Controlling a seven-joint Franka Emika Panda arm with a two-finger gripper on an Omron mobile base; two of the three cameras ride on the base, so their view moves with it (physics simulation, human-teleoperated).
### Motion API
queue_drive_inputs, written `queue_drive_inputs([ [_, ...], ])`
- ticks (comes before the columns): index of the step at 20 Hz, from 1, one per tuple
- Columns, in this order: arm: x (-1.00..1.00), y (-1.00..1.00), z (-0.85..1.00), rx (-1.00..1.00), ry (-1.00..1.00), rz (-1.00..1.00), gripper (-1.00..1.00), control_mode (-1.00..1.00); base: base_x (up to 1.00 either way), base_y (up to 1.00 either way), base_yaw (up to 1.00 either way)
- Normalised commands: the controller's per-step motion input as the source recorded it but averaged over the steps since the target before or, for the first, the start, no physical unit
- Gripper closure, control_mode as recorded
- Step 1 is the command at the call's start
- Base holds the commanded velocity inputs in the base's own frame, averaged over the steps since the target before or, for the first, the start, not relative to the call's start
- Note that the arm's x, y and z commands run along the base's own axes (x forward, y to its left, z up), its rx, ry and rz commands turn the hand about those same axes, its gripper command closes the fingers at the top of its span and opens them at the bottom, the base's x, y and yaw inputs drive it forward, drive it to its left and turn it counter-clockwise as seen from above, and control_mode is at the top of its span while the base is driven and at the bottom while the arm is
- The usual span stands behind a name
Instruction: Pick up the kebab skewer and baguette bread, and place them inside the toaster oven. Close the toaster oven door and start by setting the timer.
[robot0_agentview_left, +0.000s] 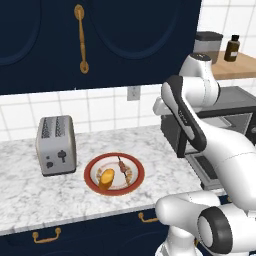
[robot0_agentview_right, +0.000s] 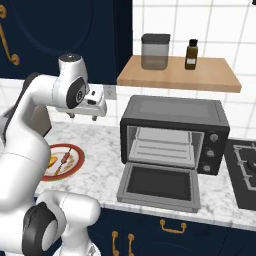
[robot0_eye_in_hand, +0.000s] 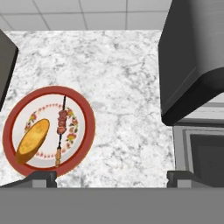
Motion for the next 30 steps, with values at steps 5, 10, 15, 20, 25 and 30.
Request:
queue_drive_inputs([
  [5,0.00,0.00,0.00,0.00,0.00,0.00,-1.00,1.00,0.00,0.00,0.00],
  [10,0.00,0.00,0.00,0.00,0.00,0.00,-1.00,1.00,0.00,0.00,0.00],
  [15,0.00,0.00,0.00,0.00,0.00,0.00,-1.00,-1.00,0.00,0.00,0.00],
  [20,0.00,0.00,0.00,0.00,0.00,0.00,-1.00,-1.00,0.00,0.00,0.00],
  [25,0.00,0.00,0.00,0.00,0.00,0.00,-1.00,-1.00,0.00,0.00,0.00],
  [30,-0.39,-0.13,-0.06,0.00,-0.01,0.00,-1.00,-1.00,0.00,0.00,0.00],
])
